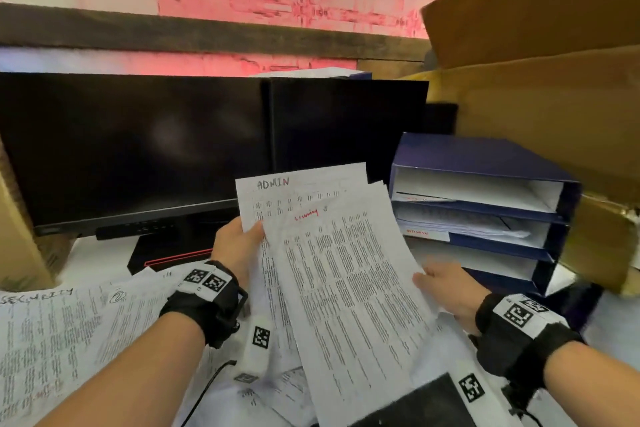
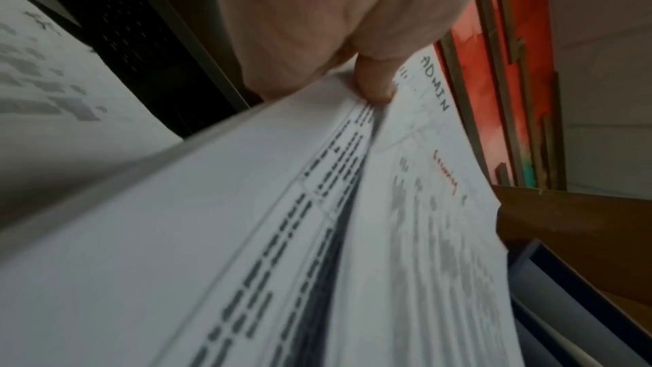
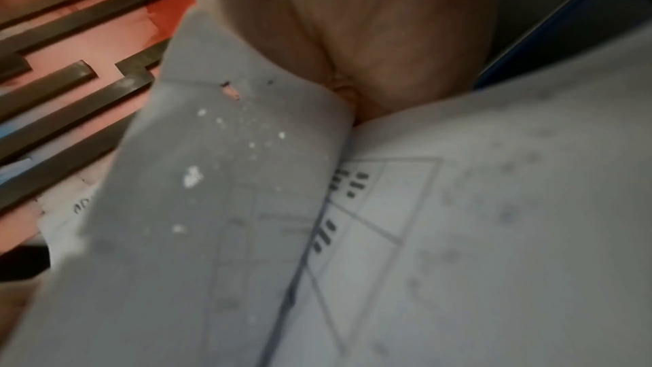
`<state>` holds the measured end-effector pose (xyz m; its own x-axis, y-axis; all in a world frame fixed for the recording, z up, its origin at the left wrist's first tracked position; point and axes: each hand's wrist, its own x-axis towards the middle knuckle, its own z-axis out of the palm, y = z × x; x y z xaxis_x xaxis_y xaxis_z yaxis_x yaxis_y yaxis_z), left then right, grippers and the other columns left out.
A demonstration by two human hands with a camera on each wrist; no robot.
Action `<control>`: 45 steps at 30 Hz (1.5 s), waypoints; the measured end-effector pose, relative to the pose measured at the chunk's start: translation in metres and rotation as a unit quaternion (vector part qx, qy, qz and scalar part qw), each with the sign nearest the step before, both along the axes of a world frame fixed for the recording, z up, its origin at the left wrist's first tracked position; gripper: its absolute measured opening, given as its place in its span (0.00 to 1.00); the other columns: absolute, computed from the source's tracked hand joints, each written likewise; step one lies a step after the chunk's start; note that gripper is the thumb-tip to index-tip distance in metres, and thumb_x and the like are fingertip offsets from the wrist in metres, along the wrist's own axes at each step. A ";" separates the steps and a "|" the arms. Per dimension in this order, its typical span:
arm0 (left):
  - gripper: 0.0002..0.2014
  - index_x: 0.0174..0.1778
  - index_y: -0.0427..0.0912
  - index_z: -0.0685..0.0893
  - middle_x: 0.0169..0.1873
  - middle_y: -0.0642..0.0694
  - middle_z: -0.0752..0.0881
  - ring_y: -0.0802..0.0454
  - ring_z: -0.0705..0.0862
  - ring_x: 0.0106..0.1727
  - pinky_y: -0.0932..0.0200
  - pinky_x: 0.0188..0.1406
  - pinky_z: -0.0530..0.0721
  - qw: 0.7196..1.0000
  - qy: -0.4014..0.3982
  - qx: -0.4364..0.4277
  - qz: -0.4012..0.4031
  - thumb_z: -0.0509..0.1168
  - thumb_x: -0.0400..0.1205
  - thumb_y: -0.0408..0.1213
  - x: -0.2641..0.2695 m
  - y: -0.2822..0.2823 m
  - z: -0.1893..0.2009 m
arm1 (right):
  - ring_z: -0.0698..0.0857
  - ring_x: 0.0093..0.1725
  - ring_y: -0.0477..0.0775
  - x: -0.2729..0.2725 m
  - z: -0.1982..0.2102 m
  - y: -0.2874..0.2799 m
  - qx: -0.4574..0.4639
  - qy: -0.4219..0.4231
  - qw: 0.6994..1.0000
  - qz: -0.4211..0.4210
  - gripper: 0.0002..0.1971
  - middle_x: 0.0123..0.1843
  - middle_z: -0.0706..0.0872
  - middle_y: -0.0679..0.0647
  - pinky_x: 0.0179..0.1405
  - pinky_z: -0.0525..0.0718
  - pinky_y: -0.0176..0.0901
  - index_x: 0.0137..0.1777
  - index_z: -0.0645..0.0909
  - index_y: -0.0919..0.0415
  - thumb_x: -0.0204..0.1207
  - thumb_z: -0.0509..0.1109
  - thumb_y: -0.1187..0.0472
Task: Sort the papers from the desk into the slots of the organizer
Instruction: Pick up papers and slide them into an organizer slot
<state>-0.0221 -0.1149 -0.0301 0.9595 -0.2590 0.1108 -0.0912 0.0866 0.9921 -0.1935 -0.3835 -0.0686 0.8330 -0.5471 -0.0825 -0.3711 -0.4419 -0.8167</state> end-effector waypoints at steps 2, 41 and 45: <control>0.09 0.53 0.51 0.87 0.50 0.51 0.91 0.50 0.90 0.51 0.45 0.55 0.87 1.000 -0.002 -0.008 0.000 0.63 0.84 0.35 -0.007 -0.011 0.000 | 0.88 0.52 0.66 -0.019 -0.008 -0.009 -0.005 0.029 1.000 0.000 0.13 0.49 0.90 0.65 0.49 0.84 0.52 0.49 0.86 0.69 0.80 0.63 0.61; 0.14 0.66 0.37 0.81 0.59 0.43 0.84 0.45 0.82 0.61 0.54 0.59 0.77 0.992 -0.096 0.035 0.067 0.60 0.86 0.33 -0.048 -0.081 0.006 | 0.79 0.51 0.55 -0.162 -0.025 -0.095 -0.051 0.228 0.961 -0.147 0.13 0.54 0.83 0.62 0.49 0.74 0.38 0.45 0.80 0.64 0.86 0.57 0.60; 0.14 0.66 0.36 0.81 0.60 0.42 0.84 0.45 0.82 0.60 0.54 0.56 0.78 0.992 -0.098 0.026 0.081 0.60 0.86 0.33 -0.039 -0.068 0.016 | 0.83 0.59 0.71 -0.152 -0.040 -0.105 0.050 0.124 0.966 -0.222 0.17 0.63 0.82 0.74 0.53 0.82 0.56 0.65 0.78 0.77 0.80 0.66 0.67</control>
